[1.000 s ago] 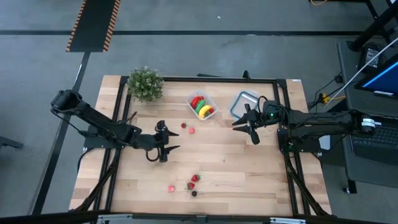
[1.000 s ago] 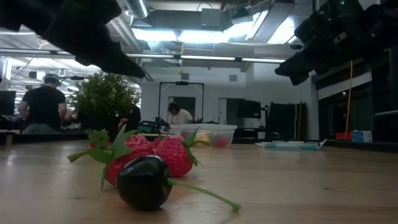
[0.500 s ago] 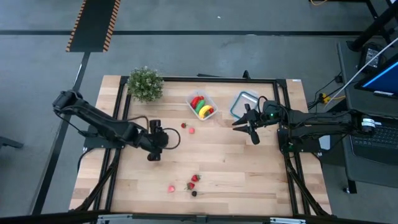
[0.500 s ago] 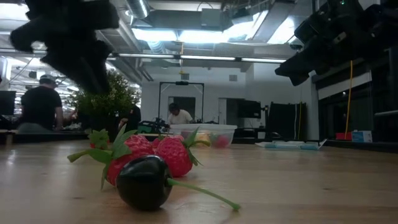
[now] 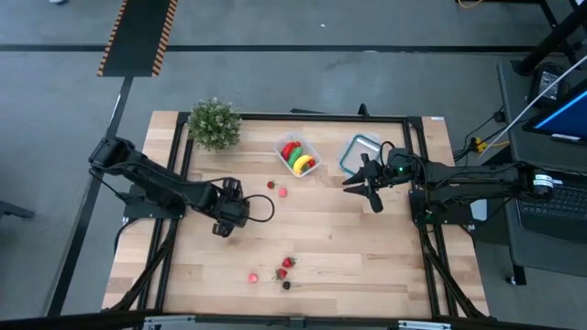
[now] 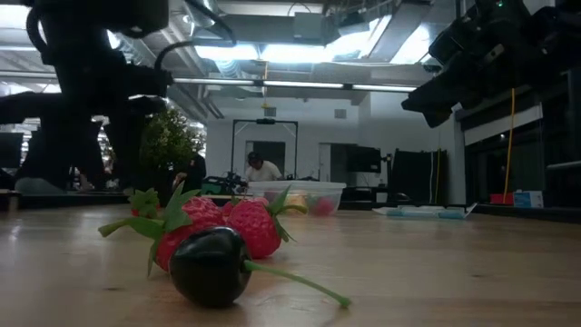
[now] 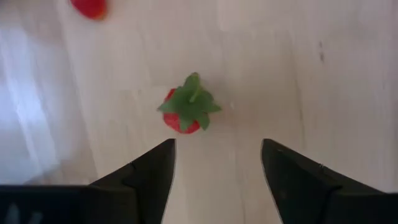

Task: Pick and placing Produce into tupperware
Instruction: Put the red strawberry into the transparent container

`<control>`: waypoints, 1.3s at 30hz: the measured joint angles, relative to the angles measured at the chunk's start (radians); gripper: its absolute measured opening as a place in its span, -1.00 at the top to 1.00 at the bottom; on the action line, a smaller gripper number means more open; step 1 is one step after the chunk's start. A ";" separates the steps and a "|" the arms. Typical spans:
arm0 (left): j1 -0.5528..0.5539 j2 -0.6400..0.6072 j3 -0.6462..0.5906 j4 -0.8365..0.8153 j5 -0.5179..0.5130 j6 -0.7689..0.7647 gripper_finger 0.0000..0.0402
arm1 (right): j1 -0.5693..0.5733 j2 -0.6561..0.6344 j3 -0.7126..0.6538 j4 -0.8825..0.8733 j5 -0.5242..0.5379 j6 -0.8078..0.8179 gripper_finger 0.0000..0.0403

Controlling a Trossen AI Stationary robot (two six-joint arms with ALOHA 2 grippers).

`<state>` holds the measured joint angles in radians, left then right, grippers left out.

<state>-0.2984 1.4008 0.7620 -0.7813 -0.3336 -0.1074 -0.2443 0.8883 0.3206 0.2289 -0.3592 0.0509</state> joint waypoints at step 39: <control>0.173 0.074 -0.002 0.123 0.102 0.458 -0.15 | 0.000 0.000 0.000 -0.001 0.000 -0.003 0.48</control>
<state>-0.1258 1.4744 0.7605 -0.6581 -0.2317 0.3510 -0.2440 0.8886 0.3206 0.2276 -0.3592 0.0479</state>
